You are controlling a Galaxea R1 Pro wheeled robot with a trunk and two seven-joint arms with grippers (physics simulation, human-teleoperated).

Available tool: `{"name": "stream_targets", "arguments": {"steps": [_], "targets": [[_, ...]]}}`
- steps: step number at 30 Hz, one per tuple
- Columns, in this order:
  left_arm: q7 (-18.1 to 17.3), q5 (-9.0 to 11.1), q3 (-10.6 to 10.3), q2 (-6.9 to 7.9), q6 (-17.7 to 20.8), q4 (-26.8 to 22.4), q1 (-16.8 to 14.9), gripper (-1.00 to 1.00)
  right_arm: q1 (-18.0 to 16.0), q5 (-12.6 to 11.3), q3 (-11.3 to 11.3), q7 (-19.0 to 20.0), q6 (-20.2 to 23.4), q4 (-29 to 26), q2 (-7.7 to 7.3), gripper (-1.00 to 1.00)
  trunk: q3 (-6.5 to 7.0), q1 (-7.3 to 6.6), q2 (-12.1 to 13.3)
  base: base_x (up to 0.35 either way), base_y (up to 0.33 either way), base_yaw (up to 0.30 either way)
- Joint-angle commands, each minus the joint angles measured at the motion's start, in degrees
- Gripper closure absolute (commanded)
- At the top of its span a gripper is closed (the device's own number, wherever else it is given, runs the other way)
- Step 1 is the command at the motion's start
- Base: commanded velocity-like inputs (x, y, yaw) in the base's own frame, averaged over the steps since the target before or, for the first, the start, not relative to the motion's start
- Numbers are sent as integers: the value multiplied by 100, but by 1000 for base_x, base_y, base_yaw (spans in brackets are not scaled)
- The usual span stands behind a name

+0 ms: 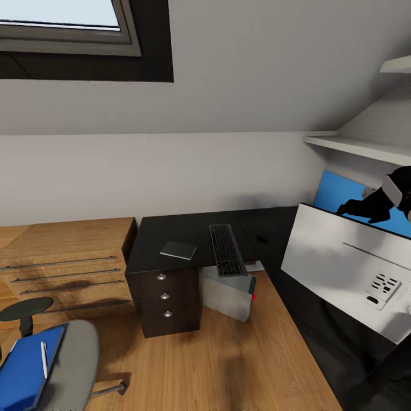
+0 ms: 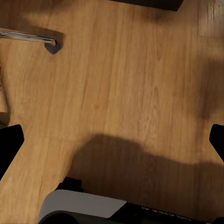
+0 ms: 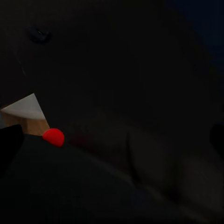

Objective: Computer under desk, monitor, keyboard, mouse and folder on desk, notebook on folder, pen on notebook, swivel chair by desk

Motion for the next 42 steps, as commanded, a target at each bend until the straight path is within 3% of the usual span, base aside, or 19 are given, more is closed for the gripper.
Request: {"name": "stream_targets", "arguments": {"steps": [1, 26, 32, 42], "targets": [[42, 28, -49, 3, -21, 2, -4, -100, -4, 61, -31, 42, 20, -9, 0, -100, -8, 1, -6, -13, 0, 0], [42, 11, -58, -5, -21, 2, -5, -100, -4, 55, 80, 82, 20, -71, 44, -100, -8, 1, -6, -91, 0, 0], [38, 12, -58, -4, -21, 2, -4, -100, -4, 39, 54, 99, -9, -634, 67, -100, -8, 1, -6, -5, 0, 0], [30, 11, -58, -4, -21, 10, -7, -100, -4, 36, 48, 521, -419, -740, 162, -100, -8, 1, -6, 179, 38, 0]]}}
